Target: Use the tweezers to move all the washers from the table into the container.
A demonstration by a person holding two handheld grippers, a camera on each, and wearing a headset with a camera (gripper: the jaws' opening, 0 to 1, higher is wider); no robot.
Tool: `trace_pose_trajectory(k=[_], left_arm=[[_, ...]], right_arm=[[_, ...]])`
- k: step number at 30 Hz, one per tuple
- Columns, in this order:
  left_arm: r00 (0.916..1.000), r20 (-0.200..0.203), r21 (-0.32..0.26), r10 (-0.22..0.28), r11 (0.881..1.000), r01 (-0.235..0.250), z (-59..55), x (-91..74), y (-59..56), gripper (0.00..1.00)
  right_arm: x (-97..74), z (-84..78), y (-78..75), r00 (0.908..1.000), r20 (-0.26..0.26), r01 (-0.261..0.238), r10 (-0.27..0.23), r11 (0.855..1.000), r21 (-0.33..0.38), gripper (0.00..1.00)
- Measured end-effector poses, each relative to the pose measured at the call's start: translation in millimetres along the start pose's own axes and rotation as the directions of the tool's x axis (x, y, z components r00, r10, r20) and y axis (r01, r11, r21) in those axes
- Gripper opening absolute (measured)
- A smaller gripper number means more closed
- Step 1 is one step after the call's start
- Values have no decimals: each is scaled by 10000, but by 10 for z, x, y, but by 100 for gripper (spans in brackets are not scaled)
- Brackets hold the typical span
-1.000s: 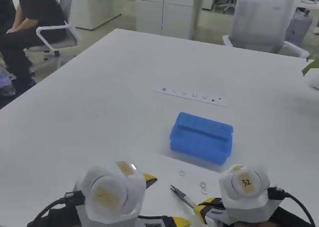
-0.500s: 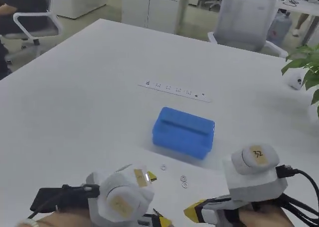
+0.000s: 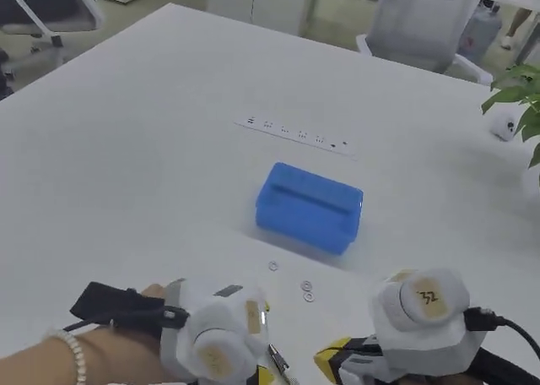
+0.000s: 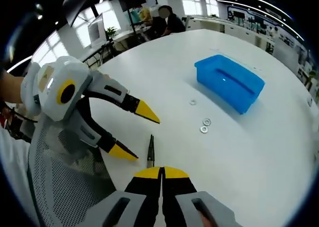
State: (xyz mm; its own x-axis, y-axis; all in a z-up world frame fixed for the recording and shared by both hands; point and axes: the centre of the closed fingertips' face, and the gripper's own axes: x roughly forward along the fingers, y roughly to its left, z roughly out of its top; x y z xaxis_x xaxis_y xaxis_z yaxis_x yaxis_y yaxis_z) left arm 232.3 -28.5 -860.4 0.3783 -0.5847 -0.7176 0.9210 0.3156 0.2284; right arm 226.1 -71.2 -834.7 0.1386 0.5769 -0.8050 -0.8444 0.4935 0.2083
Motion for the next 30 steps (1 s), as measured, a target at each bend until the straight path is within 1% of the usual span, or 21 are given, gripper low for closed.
trace_pose_trajectory(k=[1,2,3,4,5,6,8,10,11,12,15,19,20,21,23,25,26,27,28,29,30], left_arm=[[9999,-77,296,-117,9995,119,1,16,-18,40],[9993,-249,593,-270,9978,284,-4,38,-43,39],[9989,-306,744,-343,9966,365,3,55,-54,37],[9985,-330,953,-448,9943,477,19,83,-69,34],[9983,-349,1011,-469,9936,502,25,100,-72,32],[9975,-389,1068,-588,9923,626,26,117,-88,30],[9962,-480,1106,-724,9908,773,23,156,-103,25],[9928,-717,1110,-960,9884,1036,-7,181,-134,20],[9927,-671,1061,-1000,9886,1067,0,180,-142,17],[9915,-757,1053,-1054,9880,1131,-10,174,-145,14],[9896,-834,975,-1175,9873,1254,-9,163,-172,10],[9866,-948,954,-1327,9853,1417,-10,147,-233,3],[9867,-922,988,-1342,9848,1431,-13,147,-249,3],[9859,-935,933,-1391,9846,1478,-14,144,-257,3],[9862,-959,709,-1347,9874,1418,-12,145,-258,2],[9874,-943,579,-1268,9895,1326,-2,152,-259,2],[9892,-1003,314,-1070,9934,1107,-3,147,-253,2],[9892,-1014,105,-1062,9941,1079,1,141,-264,2],[9876,-1086,-512,-1130,9928,1080,-1,130,-295,1],[9880,-1054,-938,-1127,9903,1029,7,121,-303,1],[9902,-841,-1534,-1111,9834,973,37,114,-301,1]], right_arm=[[-21,-1,-14,9999,129,-25,23,9998,173,0],[-47,-6,-6,9997,250,-38,30,9994,349,0],[-69,-11,-21,9992,395,-11,-10,9985,540,0],[-95,-31,-19,9991,432,6,-32,9982,607,0],[-105,-45,-25,9990,443,13,-41,9980,632,0],[-136,-85,-25,9989,451,68,-98,9977,667,0],[-164,-129,-47,9987,435,237,-267,9974,680,0],[-197,-185,-58,9984,404,358,-386,9971,677,0],[-205,-203,-69,9982,373,446,-472,9967,675,0],[-227,-241,-75,9978,346,538,-562,9965,644,0],[-258,-283,-84,9971,373,639,-668,9953,729,0],[-301,-309,-81,9953,583,707,-775,9912,1118,0],[-307,-316,-81,9950,612,719,-795,9904,1182,0],[-310,-314,-79,9945,654,736,-823,9894,1248,0],[-314,-316,-91,9929,755,802,-914,9869,1398,0],[-301,-314,-98,9917,892,755,-926,9810,1787,0],[-288,-323,-100,9916,905,722,-920,9767,2022,0],[-271,-317,-97,9918,961,615,-846,9731,2222,0],[-256,-319,-75,9924,1009,431,-709,9661,2546,0],[-252,-322,-81,9923,987,459,-750,9618,2698,0],[-240,-312,-109,9897,1123,522,-885,9550,2919,0]])
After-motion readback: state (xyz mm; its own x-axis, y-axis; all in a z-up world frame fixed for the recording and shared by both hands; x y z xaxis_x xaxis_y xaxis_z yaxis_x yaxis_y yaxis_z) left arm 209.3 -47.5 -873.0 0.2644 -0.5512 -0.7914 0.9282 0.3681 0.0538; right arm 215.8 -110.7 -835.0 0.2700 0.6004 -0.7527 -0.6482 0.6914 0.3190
